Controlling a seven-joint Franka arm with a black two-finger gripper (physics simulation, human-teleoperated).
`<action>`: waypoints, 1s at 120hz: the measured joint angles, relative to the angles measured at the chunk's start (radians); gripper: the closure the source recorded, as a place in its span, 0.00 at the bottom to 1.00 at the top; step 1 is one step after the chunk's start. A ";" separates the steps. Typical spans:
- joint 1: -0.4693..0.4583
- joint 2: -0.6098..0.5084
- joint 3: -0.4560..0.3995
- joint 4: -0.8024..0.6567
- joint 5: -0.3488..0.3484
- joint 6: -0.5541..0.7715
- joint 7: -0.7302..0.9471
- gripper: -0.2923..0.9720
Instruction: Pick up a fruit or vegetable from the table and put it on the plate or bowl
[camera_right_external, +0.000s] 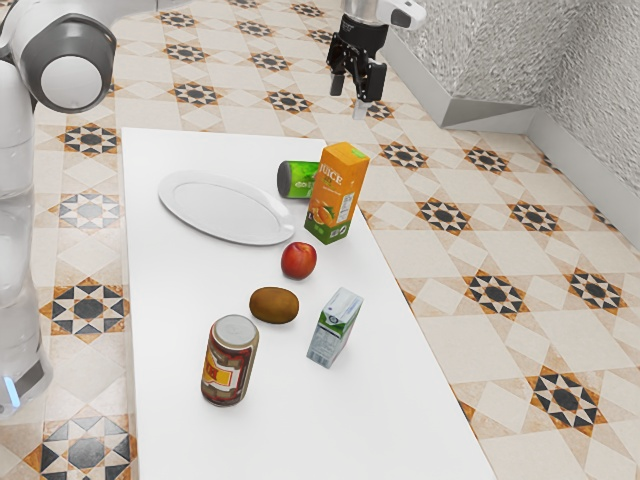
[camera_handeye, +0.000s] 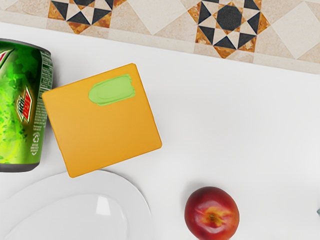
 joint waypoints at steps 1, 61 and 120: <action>0.000 0.000 0.000 0.000 0.000 0.000 0.000 0.23; 0.093 -0.073 -0.127 0.201 0.023 -0.045 0.008 0.23; -0.194 0.149 -0.198 0.179 0.036 -0.063 0.015 0.23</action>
